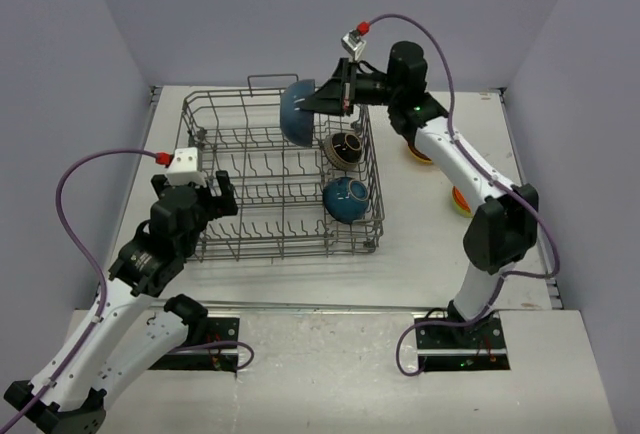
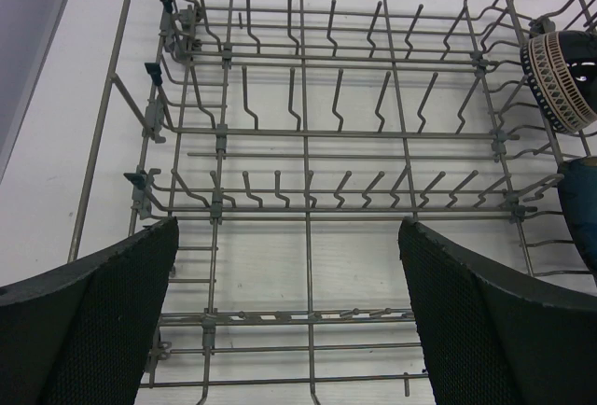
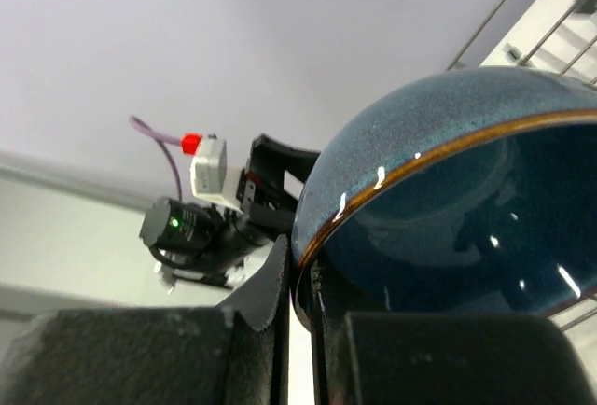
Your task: Unload the bowls from the dish rack
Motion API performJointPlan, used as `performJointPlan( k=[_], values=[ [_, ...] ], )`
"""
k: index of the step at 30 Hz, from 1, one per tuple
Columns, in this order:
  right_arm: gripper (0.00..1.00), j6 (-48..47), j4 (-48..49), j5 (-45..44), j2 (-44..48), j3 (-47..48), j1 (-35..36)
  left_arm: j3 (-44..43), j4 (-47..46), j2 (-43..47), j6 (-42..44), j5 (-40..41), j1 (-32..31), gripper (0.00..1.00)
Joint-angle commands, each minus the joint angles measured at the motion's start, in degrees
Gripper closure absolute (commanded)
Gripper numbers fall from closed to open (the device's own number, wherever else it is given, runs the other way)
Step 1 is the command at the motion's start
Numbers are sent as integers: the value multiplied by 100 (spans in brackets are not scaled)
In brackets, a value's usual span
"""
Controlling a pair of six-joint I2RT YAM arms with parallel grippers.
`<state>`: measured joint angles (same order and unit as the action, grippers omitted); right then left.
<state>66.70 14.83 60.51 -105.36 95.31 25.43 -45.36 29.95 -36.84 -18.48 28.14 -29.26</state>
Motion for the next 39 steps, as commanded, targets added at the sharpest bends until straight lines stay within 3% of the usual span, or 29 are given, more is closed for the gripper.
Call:
performJointPlan(
  k=[1, 4, 6, 8, 11, 13, 19, 28, 39],
  values=[
    [100, -1586, -1964, -713, 1209, 962, -292, 1, -209, 28, -50, 183, 52, 0],
    [100, -2519, -3457, -1820, 1825, 1262, -521, 1, -201, 72, -59, 218, 60, 0],
    [100, -3228, -4718, -3312, 2254, 1472, -601, 1, -201, 89, -59, 227, 52, 0],
    [100, -3687, -5408, -4898, 2493, 1517, -609, 1, -201, 107, -59, 227, 52, 0],
    [100, -4005, -6270, -6274, 2968, 1036, -618, 19, -218, 124, -59, 210, 60, 0],
    [100, -4120, -6535, -6665, 3162, 667, -618, 10, -236, 107, -51, 201, 60, 0],
    [100, -4253, -7284, -7228, 3346, -484, -618, 1, -227, 107, -50, 165, 60, 0],
    [100, -3981, -6634, -7106, 3127, -2242, -609, 19, -236, 151, -33, 121, 60, 0],
    [100, -3585, -6300, -7387, 2065, -2947, -320, 10, -236, 142, -24, 95, 60, 0]
  ],
)
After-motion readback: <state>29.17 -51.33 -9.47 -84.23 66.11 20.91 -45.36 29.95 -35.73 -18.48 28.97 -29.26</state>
